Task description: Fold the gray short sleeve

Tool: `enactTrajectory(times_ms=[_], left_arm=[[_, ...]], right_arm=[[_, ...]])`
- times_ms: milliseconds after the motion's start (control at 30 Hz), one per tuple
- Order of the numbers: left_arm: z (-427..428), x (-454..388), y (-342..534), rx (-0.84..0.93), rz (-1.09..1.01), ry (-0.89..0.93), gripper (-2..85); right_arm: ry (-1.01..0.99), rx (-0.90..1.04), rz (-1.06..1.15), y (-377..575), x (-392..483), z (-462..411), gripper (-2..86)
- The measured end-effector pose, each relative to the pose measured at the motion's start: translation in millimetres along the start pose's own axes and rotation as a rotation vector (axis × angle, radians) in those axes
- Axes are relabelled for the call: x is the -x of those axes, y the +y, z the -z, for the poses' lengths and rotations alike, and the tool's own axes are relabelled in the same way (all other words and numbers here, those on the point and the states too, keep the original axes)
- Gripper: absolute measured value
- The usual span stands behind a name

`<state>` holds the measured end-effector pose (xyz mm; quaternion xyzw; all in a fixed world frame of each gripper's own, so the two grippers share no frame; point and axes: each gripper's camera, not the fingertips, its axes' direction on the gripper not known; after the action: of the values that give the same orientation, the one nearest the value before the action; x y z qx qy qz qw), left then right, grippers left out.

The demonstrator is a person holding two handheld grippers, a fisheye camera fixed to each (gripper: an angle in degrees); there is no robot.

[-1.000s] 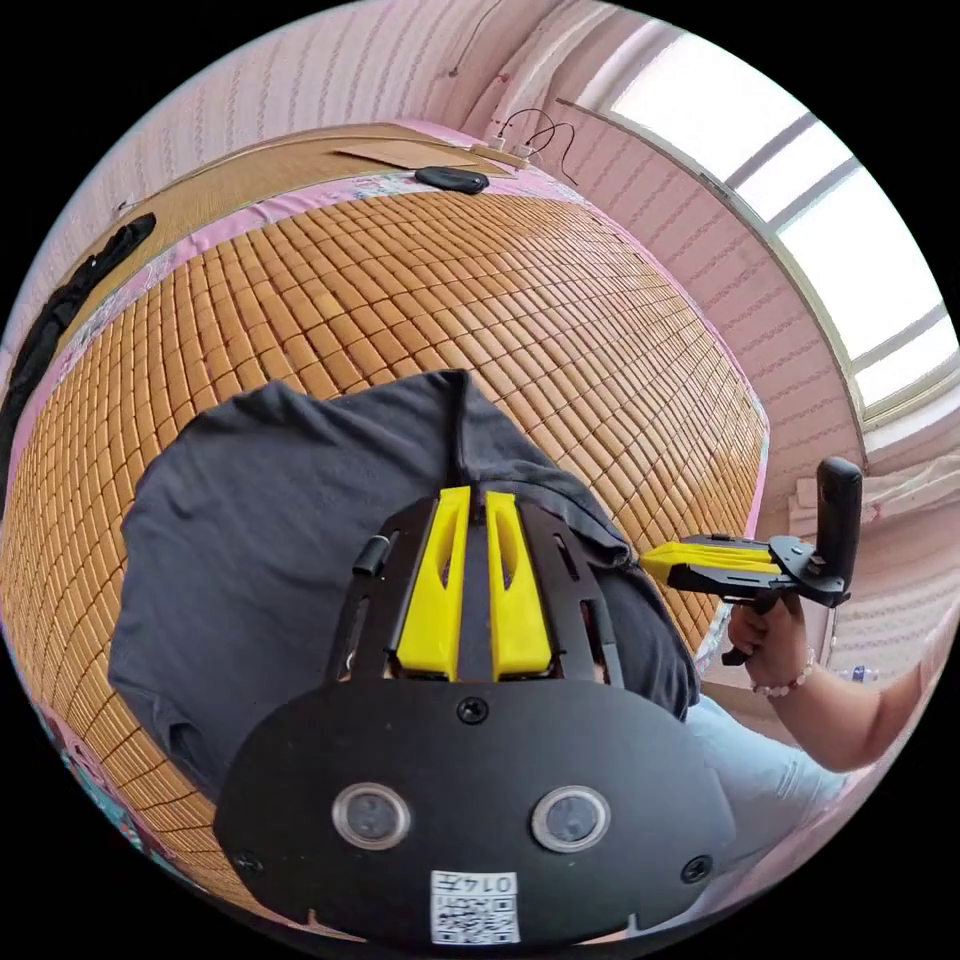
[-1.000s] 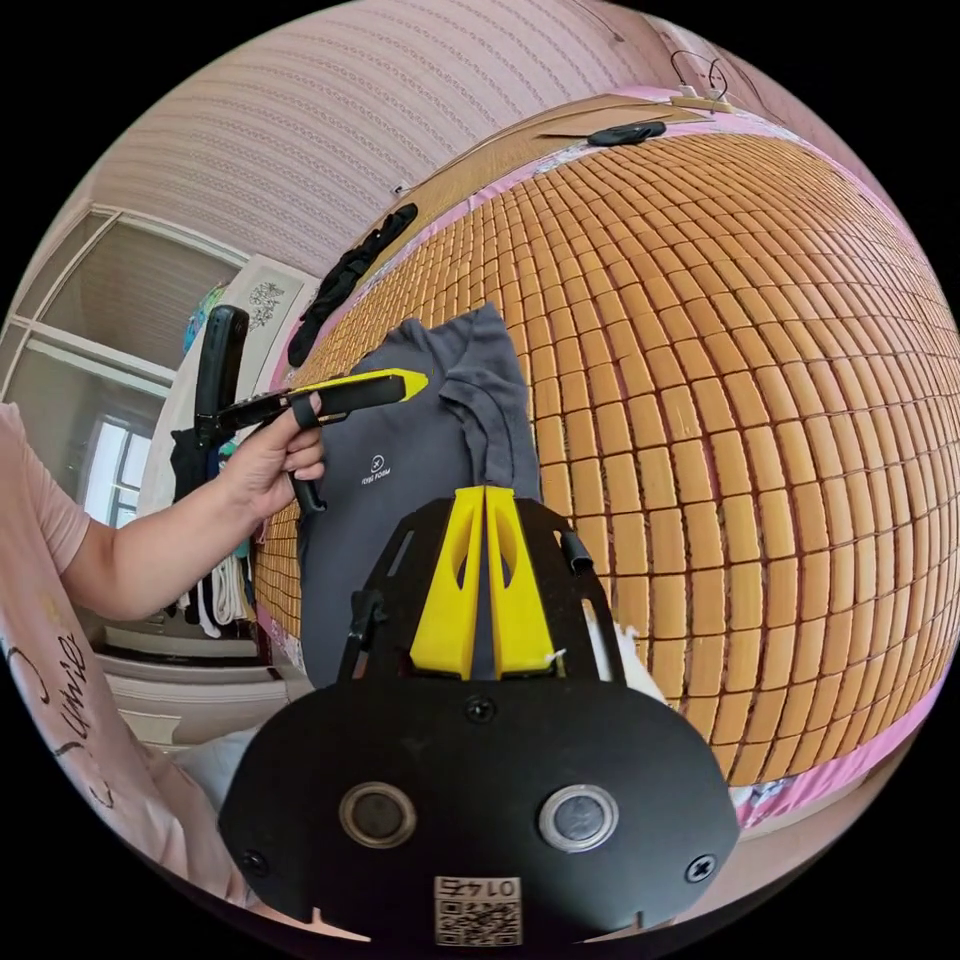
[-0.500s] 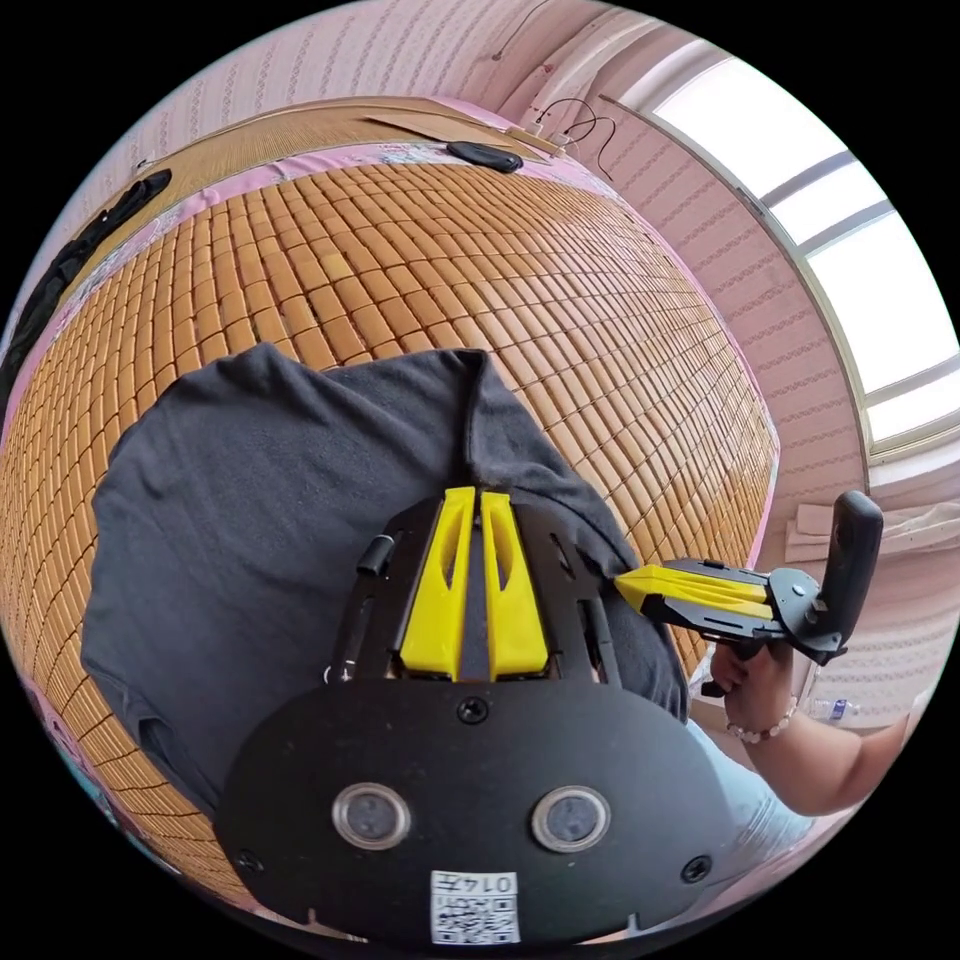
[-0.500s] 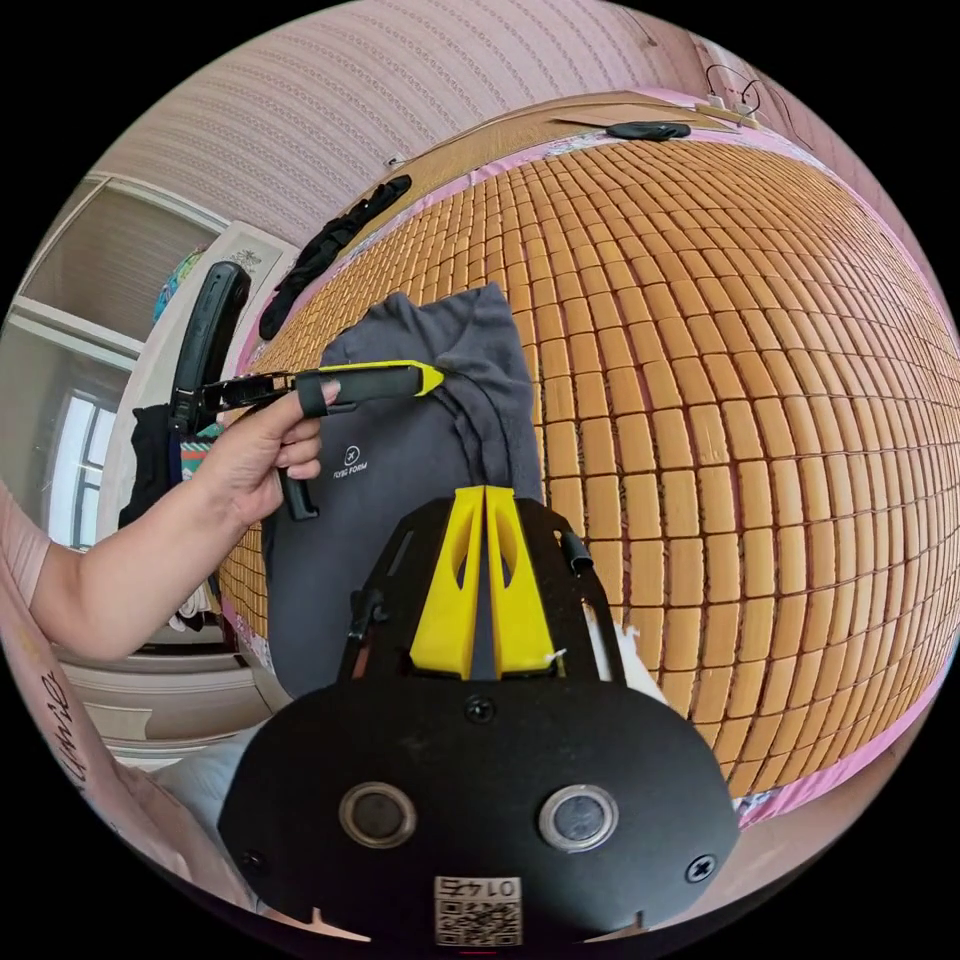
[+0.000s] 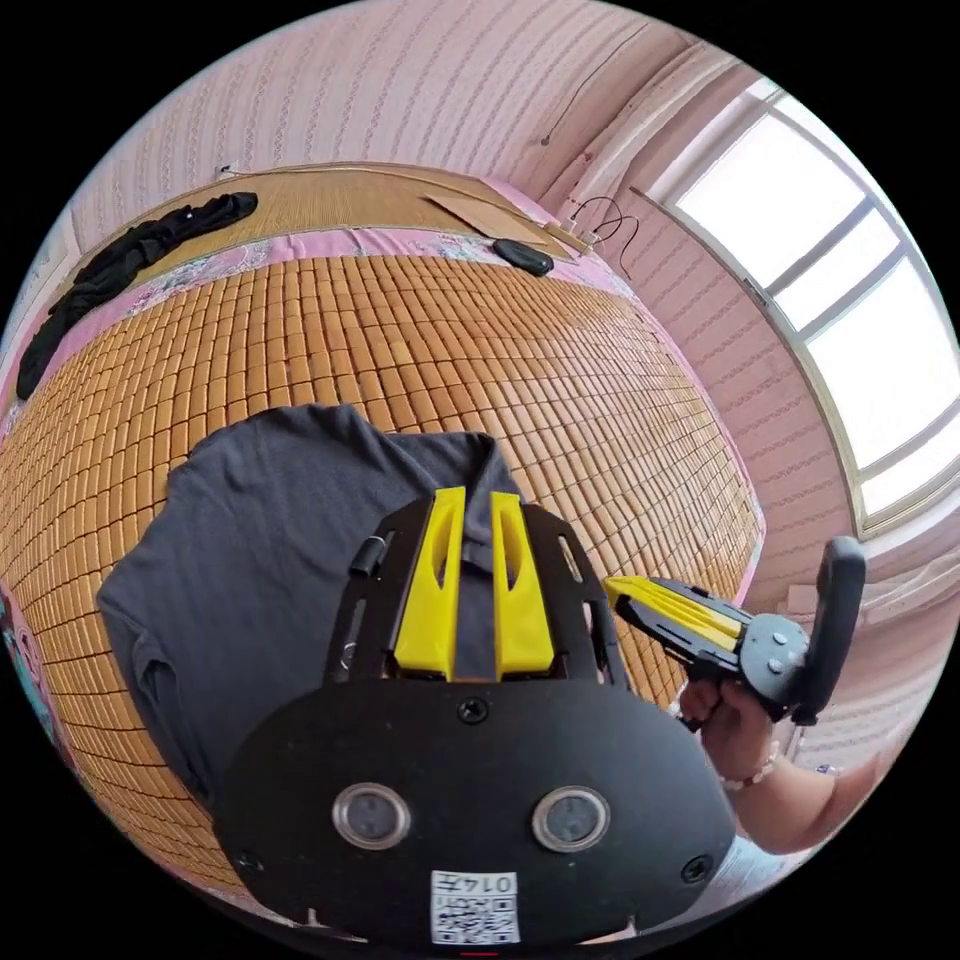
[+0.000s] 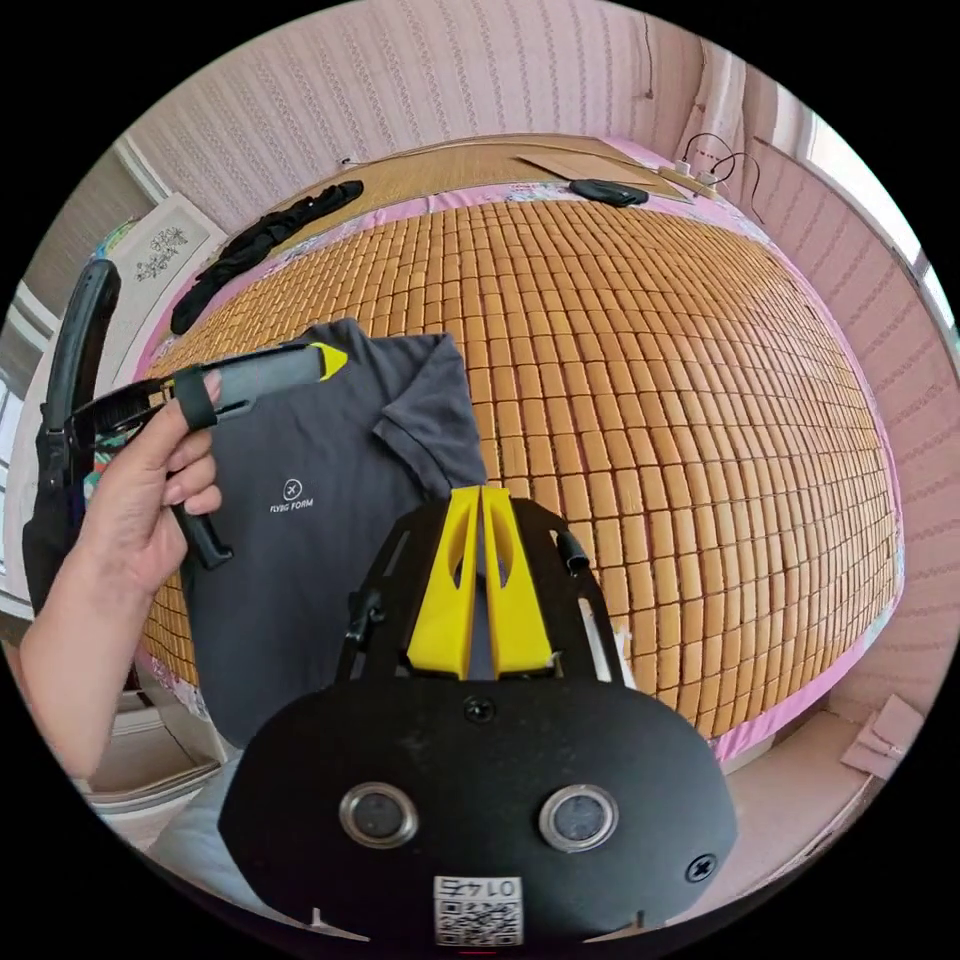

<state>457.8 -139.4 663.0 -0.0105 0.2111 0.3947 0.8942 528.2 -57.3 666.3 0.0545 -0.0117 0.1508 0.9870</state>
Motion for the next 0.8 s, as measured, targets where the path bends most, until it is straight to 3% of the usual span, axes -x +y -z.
enactTrajectory(times_ms=[167,367,500,567,800], left_arm=[[7,5,5,-0.072,0.104,0.217,4.5],[8,42,23,-0.085,0.226,0.279,-0.6],[8,81,46,-0.15,0.29,0.456,-0.9],[7,88,57,-0.117,0.289,0.423,-1.0],[25,89,70,-0.179,0.186,0.377,-1.0]], right_arm=[[0.076,0.108,0.09,-12,65,-31,-0.9],[0.473,0.053,0.069,-17,144,-58,-0.9],[0.446,0.116,0.116,-21,172,-76,-0.9],[0.416,0.197,0.157,-29,185,-86,-1.0],[0.342,0.085,0.138,-24,200,-90,-1.0]])
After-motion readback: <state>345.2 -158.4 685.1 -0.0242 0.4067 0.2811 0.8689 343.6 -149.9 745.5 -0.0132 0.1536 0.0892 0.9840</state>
